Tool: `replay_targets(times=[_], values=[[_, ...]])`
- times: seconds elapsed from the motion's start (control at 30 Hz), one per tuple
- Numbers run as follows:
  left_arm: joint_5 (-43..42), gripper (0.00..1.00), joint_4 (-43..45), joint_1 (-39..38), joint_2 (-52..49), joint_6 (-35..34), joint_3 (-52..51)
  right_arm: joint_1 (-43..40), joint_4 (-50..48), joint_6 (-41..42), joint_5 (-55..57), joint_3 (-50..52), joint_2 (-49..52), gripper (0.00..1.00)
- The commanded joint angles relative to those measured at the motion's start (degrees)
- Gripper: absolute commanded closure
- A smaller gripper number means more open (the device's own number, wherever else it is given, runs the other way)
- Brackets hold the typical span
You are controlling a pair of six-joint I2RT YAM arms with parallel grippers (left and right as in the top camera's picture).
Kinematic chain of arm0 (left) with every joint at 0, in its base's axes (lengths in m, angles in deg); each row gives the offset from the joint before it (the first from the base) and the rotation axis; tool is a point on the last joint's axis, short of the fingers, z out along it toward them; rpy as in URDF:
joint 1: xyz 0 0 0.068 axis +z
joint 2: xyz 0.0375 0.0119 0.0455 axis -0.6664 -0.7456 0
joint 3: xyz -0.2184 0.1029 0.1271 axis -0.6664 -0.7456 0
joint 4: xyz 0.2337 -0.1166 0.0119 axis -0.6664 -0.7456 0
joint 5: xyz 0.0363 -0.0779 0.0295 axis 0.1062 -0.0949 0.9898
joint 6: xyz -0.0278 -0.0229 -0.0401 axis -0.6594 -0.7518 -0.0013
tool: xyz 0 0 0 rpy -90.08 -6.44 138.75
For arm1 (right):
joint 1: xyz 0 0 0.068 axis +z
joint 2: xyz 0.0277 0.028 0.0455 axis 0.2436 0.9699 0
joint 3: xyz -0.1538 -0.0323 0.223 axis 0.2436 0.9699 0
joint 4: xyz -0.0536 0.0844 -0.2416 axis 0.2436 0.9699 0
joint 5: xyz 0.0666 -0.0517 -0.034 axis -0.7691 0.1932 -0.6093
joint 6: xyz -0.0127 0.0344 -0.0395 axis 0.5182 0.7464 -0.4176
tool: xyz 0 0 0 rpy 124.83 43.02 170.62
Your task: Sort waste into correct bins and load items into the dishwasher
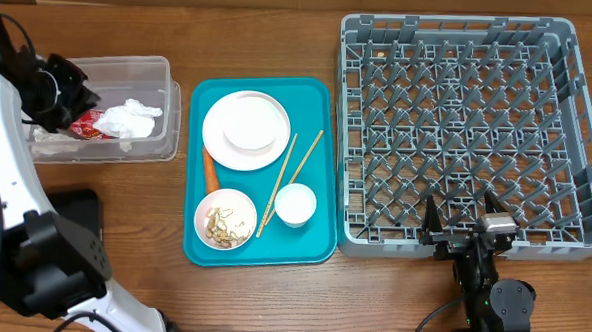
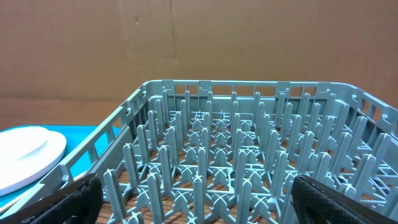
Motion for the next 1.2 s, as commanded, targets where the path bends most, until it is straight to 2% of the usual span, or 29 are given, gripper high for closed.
replay_targets(times=[0.0,0.3,0.5,0.6,0.8,0.97,1.0,1.07,1.17], values=[[-3.37,0.95,-3.69,-2.82,0.70,7.78,0.98,-0.22,-0.35,-0.04,-0.15,0.61,-0.57,0.00],[-3.30,0.96,-15.56,-7.56,0.70,15.63,0.98,-0.22,-0.35,-0.04,-0.15,0.61,-0.57,0.00],[2.47,0.96,-19.30,-13.79,0.70,16.04,0.94,-0.22,-0.35,-0.04,-0.15,0.61,-0.57,0.00],[5.33,0.96,-19.63,-18.73,0.70,14.64,0.94,-0.22,-0.35,-0.02,-0.15,0.61,-0.57,0.00],[15.54,0.96,-18.49,-29.27,0.68,6.69,0.94,-0.22,-0.35,-0.04,-0.15,0.61,-0.57,0.00],[16.17,0.96,-16.83,-37.20,0.68,4.96,0.94,-0.22,-0.35,-0.04,-0.15,0.61,-0.57,0.00],[16.20,0.95,-16.41,-38.53,0.68,4.61,0.94,-0.22,-0.35,-0.04,-0.13,0.61,-0.57,0.00],[16.20,0.85,-15.19,-41.59,0.68,4.63,0.94,-0.22,-0.35,-0.04,-0.15,0.61,-0.57,0.00],[16.22,0.76,-14.03,-44.74,0.68,4.66,0.94,-0.22,-0.35,-0.04,-0.15,0.61,-0.57,0.00]])
